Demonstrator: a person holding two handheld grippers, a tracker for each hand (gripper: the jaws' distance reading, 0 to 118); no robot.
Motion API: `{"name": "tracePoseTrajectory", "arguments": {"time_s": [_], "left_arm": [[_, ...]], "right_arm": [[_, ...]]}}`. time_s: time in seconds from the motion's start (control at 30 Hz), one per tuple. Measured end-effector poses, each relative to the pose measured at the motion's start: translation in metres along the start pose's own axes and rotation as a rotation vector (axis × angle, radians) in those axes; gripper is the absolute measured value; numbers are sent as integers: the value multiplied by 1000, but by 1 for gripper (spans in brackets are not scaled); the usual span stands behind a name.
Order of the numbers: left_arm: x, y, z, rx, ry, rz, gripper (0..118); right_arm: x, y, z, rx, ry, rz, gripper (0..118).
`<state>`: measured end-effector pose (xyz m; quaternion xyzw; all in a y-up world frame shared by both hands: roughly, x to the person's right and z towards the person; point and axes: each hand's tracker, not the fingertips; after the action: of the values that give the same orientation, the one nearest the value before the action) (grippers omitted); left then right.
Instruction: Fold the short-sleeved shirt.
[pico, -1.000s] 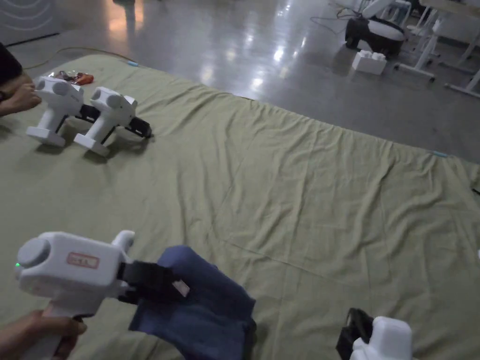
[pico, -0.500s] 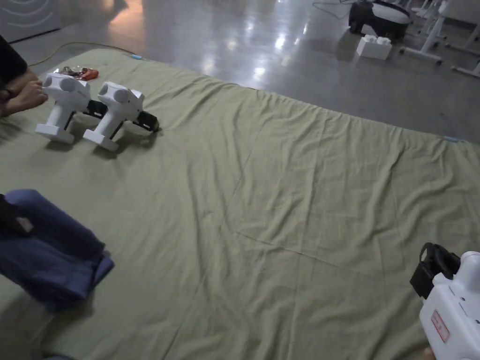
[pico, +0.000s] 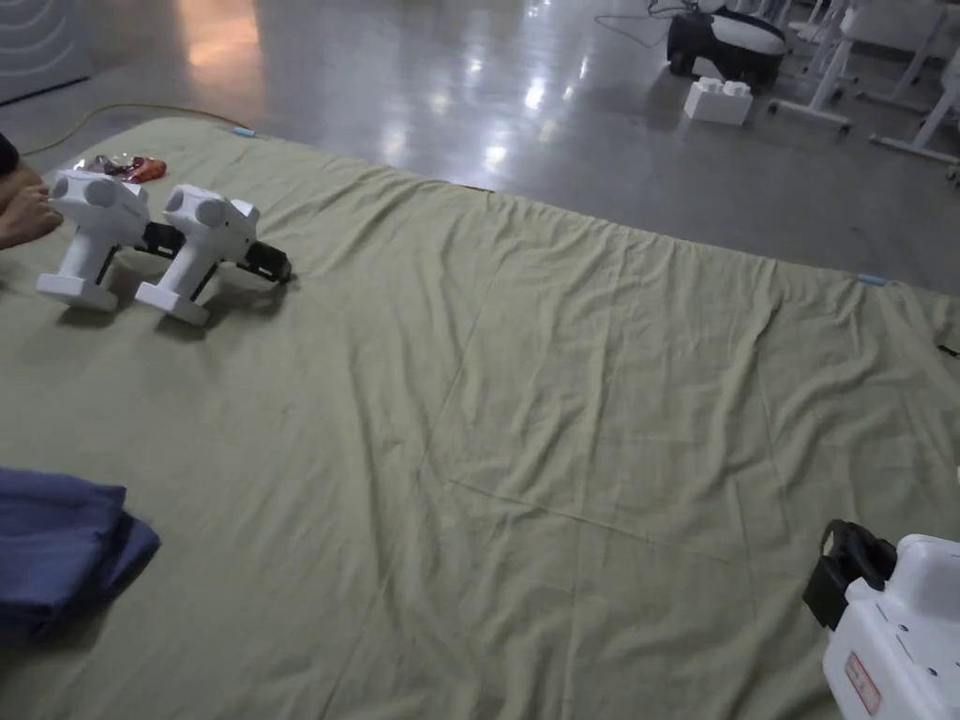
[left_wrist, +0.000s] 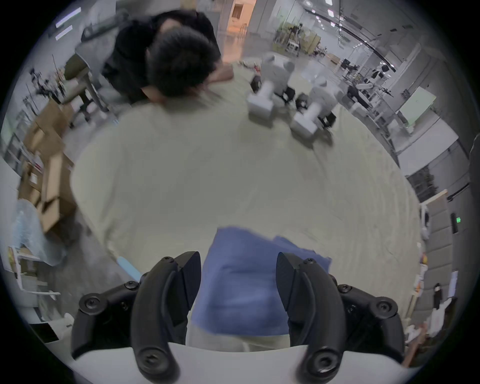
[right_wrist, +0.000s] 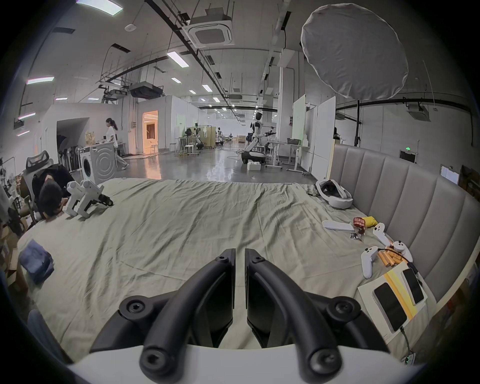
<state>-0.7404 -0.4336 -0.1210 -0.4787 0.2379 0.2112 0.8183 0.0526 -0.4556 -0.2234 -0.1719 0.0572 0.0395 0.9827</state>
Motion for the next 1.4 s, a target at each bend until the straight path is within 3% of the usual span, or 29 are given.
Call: {"name": "tracePoseTrajectory", "arguments": {"time_s": [0.17, 0.3, 0.57, 0.7, 0.9, 1.03, 1.27, 1.33, 1.37, 1.4], "left_arm": [[31, -7, 26, 200, 5, -116, 71], [71, -23, 37, 330, -136, -150, 71], [221, -116, 47, 546, -428, -327, 71], [295, -160, 44, 689, -444, -360, 71], [379, -205, 41, 780, -354, -450, 71], [402, -225, 48, 873, -279, -401, 71], [406, -231, 60, 894, -309, -331, 70], [402, -231, 62, 876, -322, -305, 61], [401, -231, 62, 877, -333, -297, 51], [401, -230, 62, 876, -333, -296, 26]], "right_arm": [[0, 1, -4, 4, 15, -13, 10], [-1, 0, -2, 6, 25, -15, 10], [0, -3, 3, 21, -6, -50, 10], [2, 1, 6, 30, -5, -77, 10], [3, 10, 13, 69, -13, -75, 10], [2, 14, 16, 100, -17, -82, 10], [-3, 15, 16, 132, -15, -90, 10], [-4, 16, 15, 132, -6, -92, 10], [-4, 17, 15, 135, -3, -90, 10], [-6, 17, 16, 139, -5, -81, 10]]}}
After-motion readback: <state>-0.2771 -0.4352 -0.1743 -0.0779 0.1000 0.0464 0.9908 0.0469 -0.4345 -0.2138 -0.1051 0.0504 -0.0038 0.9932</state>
